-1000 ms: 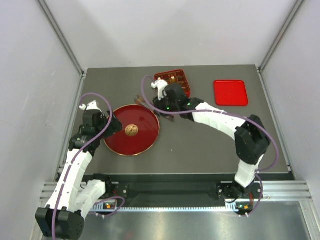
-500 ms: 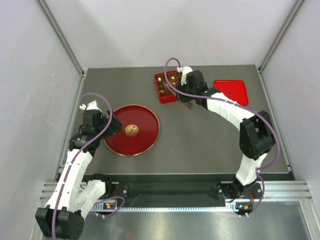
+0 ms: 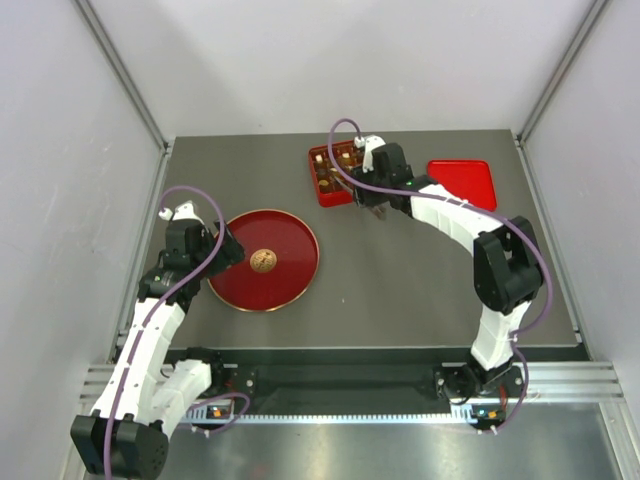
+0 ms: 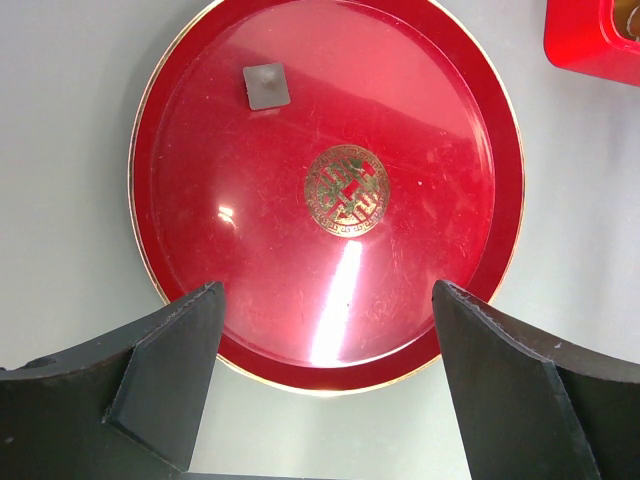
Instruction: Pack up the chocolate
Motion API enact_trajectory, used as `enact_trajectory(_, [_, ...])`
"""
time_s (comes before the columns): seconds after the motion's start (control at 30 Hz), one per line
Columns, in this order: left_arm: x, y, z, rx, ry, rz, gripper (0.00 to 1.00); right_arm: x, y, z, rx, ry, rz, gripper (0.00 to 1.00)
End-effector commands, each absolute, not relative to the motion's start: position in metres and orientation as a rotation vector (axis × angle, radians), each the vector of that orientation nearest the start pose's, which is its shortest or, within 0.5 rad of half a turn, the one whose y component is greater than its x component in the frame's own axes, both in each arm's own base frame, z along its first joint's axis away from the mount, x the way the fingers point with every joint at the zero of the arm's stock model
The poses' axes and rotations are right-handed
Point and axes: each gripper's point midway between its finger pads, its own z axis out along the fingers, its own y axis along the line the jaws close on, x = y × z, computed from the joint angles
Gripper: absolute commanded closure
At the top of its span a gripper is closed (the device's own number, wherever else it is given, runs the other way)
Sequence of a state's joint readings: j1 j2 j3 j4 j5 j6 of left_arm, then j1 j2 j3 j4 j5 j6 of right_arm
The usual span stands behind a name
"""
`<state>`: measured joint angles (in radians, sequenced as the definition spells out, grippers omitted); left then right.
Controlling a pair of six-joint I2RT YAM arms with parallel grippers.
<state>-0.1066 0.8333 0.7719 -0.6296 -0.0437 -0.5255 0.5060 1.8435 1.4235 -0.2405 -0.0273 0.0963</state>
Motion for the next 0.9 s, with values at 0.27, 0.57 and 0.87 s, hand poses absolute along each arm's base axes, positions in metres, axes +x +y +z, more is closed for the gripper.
enact_trajectory(0.27, [0.262,-0.040,0.178,-0.497,2.181,-0.291,0.11,0.438,0.269,0.212,-0.498,2.024,0.411,0.57])
enact_trajectory(0.57, [0.262,-0.042,0.178,-0.493,2.181,-0.304,0.11,0.358,0.342,0.204,-0.724,1.974,0.534,0.58])
enact_trajectory(0.87, [0.262,-0.043,0.178,-0.492,2.182,-0.306,0.11,0.280,0.431,0.167,-0.955,1.959,0.715,0.58])
